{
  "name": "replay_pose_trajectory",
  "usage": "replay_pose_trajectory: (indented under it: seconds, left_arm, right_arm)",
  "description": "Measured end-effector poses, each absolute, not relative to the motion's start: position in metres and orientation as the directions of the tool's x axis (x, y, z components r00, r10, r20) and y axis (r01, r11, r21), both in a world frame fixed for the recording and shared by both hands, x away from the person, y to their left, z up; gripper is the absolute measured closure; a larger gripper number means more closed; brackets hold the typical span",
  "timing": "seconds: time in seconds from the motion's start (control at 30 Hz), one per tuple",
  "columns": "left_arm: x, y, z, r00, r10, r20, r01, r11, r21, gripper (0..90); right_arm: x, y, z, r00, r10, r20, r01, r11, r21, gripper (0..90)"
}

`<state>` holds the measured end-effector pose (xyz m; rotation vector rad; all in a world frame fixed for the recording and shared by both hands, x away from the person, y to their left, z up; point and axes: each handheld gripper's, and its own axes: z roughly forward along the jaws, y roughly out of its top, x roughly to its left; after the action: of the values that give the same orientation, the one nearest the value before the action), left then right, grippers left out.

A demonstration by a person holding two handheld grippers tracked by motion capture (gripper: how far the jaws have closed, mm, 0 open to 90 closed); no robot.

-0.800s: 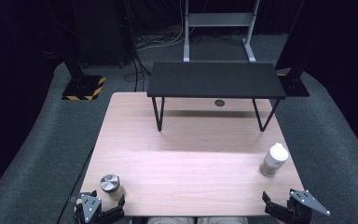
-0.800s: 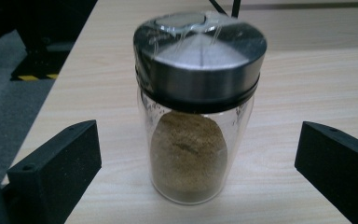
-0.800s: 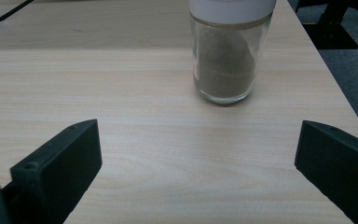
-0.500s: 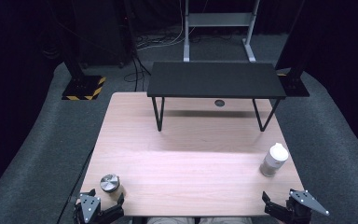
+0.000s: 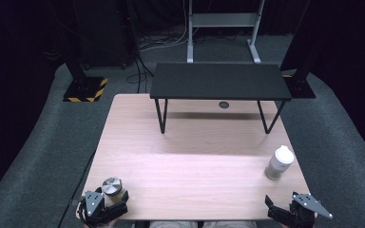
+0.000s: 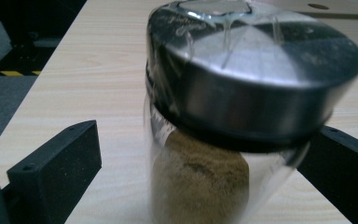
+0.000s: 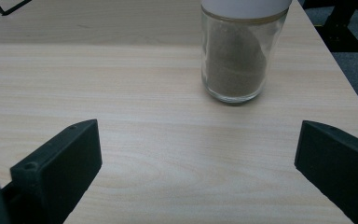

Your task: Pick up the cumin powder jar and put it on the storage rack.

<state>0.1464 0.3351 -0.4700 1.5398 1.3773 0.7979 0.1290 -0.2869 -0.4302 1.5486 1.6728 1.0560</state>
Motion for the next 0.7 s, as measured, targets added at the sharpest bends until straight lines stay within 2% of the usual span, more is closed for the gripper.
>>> replay_pose_trajectory:
  seconds: [0.13, 0.17, 0.2, 0.23, 0.7]
  left_arm:
    - [0.152, 0.335, -0.474, 0.157, 0.98, -0.122, 0.393, 0.052, 0.918, 0.4]
    - [0.153, 0.343, -0.48, 0.198, 0.968, -0.156, 0.373, 0.073, 0.925, 12.0]
    - [0.152, 0.337, -0.48, 0.168, 0.976, -0.14, 0.364, 0.071, 0.929, 27.9]
    - [0.153, 0.333, -0.479, 0.154, 0.981, -0.122, 0.362, 0.059, 0.93, 28.6]
    - [0.151, 0.341, -0.477, 0.187, 0.97, -0.157, 0.361, 0.081, 0.929, 29.3]
  right_arm:
    - [0.127, -0.288, -0.431, -0.127, 0.989, 0.077, 0.483, -0.006, 0.875, 0.0]
    - [0.127, -0.288, -0.431, -0.128, 0.989, 0.076, 0.482, -0.005, 0.876, 0.0]
    - [0.127, -0.288, -0.431, -0.132, 0.988, 0.076, 0.481, -0.003, 0.877, 0.0]
    - [0.127, -0.288, -0.431, -0.133, 0.988, 0.076, 0.481, -0.002, 0.876, 0.0]
    - [0.126, -0.291, -0.43, -0.128, 0.989, 0.077, 0.485, -0.006, 0.874, 0.0]
